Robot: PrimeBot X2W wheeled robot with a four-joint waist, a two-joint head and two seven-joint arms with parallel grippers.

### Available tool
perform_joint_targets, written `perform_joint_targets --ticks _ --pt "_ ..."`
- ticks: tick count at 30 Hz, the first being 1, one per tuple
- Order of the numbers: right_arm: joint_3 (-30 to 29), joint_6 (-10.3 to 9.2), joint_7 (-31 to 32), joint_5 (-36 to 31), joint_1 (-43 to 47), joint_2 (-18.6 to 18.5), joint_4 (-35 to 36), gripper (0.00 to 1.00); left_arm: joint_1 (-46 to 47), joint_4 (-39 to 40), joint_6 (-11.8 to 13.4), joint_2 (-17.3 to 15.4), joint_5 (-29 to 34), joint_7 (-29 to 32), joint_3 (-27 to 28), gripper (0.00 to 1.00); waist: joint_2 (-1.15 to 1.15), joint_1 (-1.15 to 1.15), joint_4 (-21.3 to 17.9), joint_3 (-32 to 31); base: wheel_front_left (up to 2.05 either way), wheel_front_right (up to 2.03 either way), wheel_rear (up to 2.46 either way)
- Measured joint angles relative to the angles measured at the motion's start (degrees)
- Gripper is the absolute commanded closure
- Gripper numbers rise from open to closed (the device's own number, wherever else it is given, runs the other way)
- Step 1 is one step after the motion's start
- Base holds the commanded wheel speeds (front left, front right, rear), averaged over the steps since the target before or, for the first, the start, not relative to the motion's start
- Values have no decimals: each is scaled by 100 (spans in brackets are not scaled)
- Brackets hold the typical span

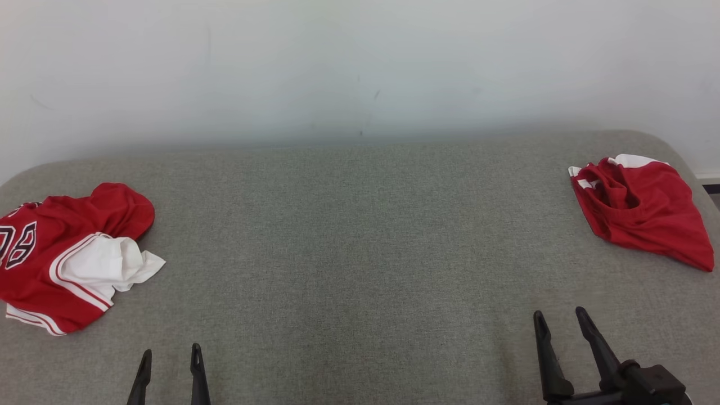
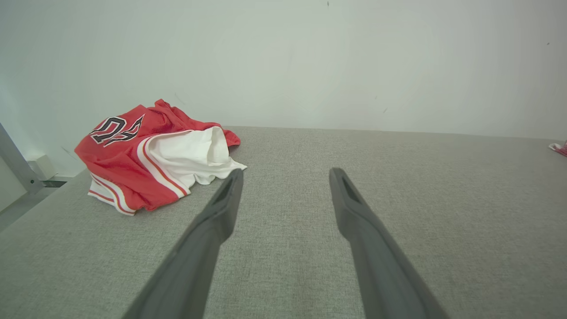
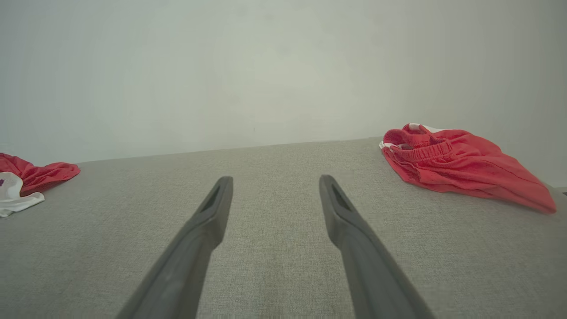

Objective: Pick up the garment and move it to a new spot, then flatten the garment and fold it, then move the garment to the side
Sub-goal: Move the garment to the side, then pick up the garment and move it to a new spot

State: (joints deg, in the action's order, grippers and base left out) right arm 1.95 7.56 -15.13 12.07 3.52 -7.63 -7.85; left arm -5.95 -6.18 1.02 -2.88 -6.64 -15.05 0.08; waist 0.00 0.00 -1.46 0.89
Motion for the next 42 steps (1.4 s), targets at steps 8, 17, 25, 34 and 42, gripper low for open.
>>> perform_joint_targets --ticks 8,17,25,34,42 --pt "119 0 0 71 -4 29 -77 0 -12 4 34 0 -9 0 -14 0 0 0 7 20 0 0 0" --pt "162 0 0 110 -32 9 -116 0 -19 10 51 0 -9 0 -22 0 0 0 2 40 0 0 0" --pt "158 0 1 133 -53 3 -146 0 -19 12 57 0 -20 1 -24 0 0 0 9 53 0 0 0" --pt "164 0 0 153 -54 -1 -183 0 -19 13 58 0 -20 0 -25 0 0 0 26 48 0 0 0" --pt "165 0 0 152 -51 5 -189 0 -20 20 59 0 -18 0 -30 0 0 0 64 40 0 0 0"
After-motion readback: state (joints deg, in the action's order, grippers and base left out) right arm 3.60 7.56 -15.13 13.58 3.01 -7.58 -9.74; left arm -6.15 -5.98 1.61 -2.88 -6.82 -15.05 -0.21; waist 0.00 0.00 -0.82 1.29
